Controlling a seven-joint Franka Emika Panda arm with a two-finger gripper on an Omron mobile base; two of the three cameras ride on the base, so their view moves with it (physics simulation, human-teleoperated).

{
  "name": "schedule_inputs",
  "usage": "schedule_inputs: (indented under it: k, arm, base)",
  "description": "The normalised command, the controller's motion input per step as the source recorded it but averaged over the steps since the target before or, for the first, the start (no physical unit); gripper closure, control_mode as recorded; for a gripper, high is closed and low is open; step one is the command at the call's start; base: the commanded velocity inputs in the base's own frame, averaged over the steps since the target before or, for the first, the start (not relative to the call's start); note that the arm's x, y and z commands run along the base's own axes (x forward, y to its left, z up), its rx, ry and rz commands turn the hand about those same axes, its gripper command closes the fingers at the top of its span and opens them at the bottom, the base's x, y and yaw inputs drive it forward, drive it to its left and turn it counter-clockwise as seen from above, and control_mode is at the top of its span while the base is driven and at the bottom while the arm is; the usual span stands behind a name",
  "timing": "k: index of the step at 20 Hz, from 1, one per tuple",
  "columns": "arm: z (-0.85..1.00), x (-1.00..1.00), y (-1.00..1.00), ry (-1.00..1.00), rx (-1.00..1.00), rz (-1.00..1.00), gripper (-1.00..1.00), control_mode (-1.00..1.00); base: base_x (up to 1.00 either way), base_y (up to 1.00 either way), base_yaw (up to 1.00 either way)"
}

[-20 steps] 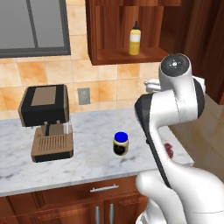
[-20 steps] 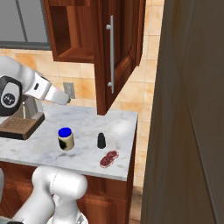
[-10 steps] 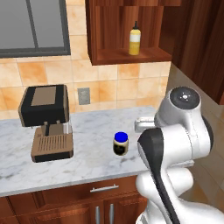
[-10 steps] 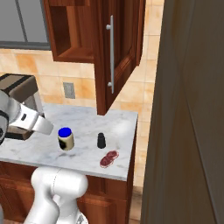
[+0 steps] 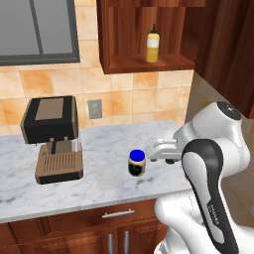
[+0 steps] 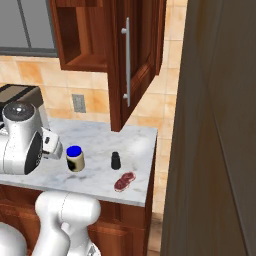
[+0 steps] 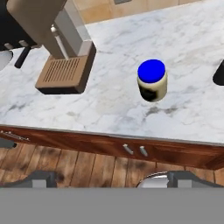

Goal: There are various items on the counter. Only move the condiments/shakers into the cabinet.

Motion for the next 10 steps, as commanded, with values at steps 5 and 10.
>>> schedule_inputs:
  k: [5, 10]
  arm:
    - [0.0, 0.03, 0.0, 0.0, -0.01, 0.0, -1.0, -1.0]
    - [-0.23, 0.08, 0.02, 0.01, -0.16, -0.15, -1.0, -1.0]
  base:
    - [0.0, 0.0, 0.0]
    - [0.0, 0.0, 0.0]
